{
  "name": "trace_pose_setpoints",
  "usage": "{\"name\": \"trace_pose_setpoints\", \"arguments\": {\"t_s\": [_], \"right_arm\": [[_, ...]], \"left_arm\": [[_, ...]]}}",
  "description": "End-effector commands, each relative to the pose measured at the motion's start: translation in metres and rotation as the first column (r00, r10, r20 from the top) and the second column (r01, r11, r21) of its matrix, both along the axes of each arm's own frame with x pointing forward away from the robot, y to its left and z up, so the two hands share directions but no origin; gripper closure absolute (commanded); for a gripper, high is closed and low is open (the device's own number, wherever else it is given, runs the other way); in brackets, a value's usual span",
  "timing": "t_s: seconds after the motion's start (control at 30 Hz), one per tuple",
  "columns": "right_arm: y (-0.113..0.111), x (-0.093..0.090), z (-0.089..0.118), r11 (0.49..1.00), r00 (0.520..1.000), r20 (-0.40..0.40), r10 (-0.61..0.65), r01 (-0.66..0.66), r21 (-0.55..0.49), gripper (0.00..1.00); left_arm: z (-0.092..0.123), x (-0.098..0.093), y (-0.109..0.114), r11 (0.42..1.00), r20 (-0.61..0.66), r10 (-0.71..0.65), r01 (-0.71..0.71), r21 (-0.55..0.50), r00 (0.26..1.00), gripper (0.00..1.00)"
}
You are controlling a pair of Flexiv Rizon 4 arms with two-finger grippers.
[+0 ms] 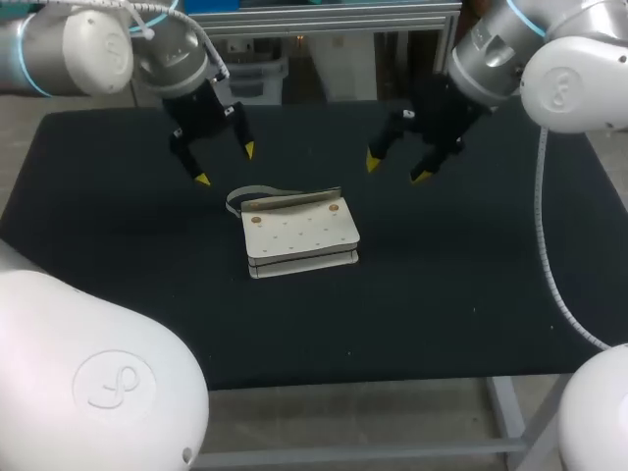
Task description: Pick up the bag, open it, inspect its contents, close it, and place it on the opposite side
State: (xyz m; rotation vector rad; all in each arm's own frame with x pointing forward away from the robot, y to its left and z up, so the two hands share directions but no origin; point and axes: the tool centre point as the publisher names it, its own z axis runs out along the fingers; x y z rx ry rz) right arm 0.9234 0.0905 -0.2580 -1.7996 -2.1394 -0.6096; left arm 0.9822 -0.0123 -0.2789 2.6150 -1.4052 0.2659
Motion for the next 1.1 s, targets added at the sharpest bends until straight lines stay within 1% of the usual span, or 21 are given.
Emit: {"name": "trace_pose_setpoints", "arguments": {"t_s": [0.03, 0.07, 0.17, 0.2, 0.23, 0.27, 0.3, 0.4, 0.43, 0.6, 0.67, 0.77, 0.83, 0.87, 0.9, 1.1], "right_arm": [[0.001, 0.005, -0.005, 0.999, 0.996, -0.082, 0.034, -0.035, -0.009, 0.00], [0.001, 0.005, -0.005, 0.999, 0.996, -0.085, 0.032, -0.033, -0.011, 0.00], [0.002, 0.006, -0.006, 0.999, 0.995, -0.090, 0.031, -0.032, -0.014, 0.00], [0.002, 0.006, -0.006, 0.999, 0.995, -0.090, 0.030, -0.032, -0.014, 0.00], [0.002, 0.006, -0.006, 0.999, 0.995, -0.092, 0.031, -0.033, -0.010, 0.00], [0.001, 0.006, -0.007, 0.999, 0.995, -0.093, 0.032, -0.033, -0.009, 0.00], [0.001, 0.006, -0.008, 0.999, 0.995, -0.096, 0.033, -0.034, -0.004, 0.00], [-0.002, 0.007, -0.009, 0.999, 0.993, -0.107, 0.042, -0.040, 0.024, 0.00], [-0.004, 0.008, -0.010, 0.999, 0.992, -0.115, 0.042, -0.038, 0.036, 0.00], [-0.012, 0.010, -0.012, 0.996, 0.988, -0.152, 0.036, -0.024, 0.085, 0.00], [-0.013, 0.010, -0.012, 0.994, 0.986, -0.163, 0.035, -0.016, 0.111, 0.00], [-0.014, 0.009, -0.014, 0.991, 0.982, -0.189, 0.026, -0.001, 0.133, 0.00], [-0.012, 0.009, -0.015, 0.984, 0.977, -0.211, 0.031, 0.007, 0.177, 0.00], [-0.012, 0.009, -0.015, 0.984, 0.977, -0.211, 0.031, 0.007, 0.177, 0.00], [-0.012, 0.009, -0.015, 0.984, 0.977, -0.211, 0.031, 0.007, 0.177, 0.00], [-0.012, 0.009, -0.015, 0.984, 0.977, -0.211, 0.031, 0.007, 0.177, 0.00]], "left_arm": [[-0.003, 0.006, 0.000, 0.998, -0.078, -0.061, 0.061, -0.008, 0.995, 0.00], [-0.004, 0.006, 0.000, 0.999, -0.076, -0.049, 0.049, -0.007, 0.996, 0.00], [-0.007, 0.005, -0.001, 0.997, -0.059, -0.077, 0.076, -0.023, 0.995, 0.00], [-0.008, 0.006, -0.001, 0.995, -0.043, -0.095, 0.093, -0.036, 0.995, 0.00], [-0.009, 0.005, -0.001, 0.990, -0.045, -0.119, 0.115, -0.075, 0.992, 0.00], [-0.010, 0.005, -0.001, 0.990, -0.037, -0.118, 0.114, -0.079, 0.992, 0.00], [-0.012, 0.003, -0.001, 0.983, -0.005, -0.151, 0.150, -0.108, 0.988, 0.00], [-0.016, -0.002, -0.002, 0.968, 0.044, -0.205, 0.210, -0.138, 0.978, 0.00], [-0.016, -0.004, -0.001, 0.955, 0.066, -0.233, 0.241, -0.173, 0.970, 0.00], [-0.015, -0.009, -0.001, 0.937, 0.110, -0.245, 0.265, -0.229, 0.963, 0.00], [-0.015, -0.011, -0.001, 0.930, 0.130, -0.250, 0.275, -0.243, 0.959, 0.00], [-0.015, -0.020, -0.001, 0.925, 0.165, -0.255, 0.290, -0.247, 0.953, 0.00], [-0.015, -0.026, -0.003, 0.923, 0.190, -0.251, 0.294, -0.248, 0.949, 0.00], [-0.015, -0.028, -0.004, 0.923, 0.200, -0.247, 0.294, -0.250, 0.948, 0.00], [-0.014, -0.030, -0.006, 0.930, 0.220, -0.239, 0.288, -0.228, 0.946, 0.00], [-0.014, -0.030, -0.006, 0.930, 0.220, -0.239, 0.288, -0.228, 0.946, 0.00]]}}
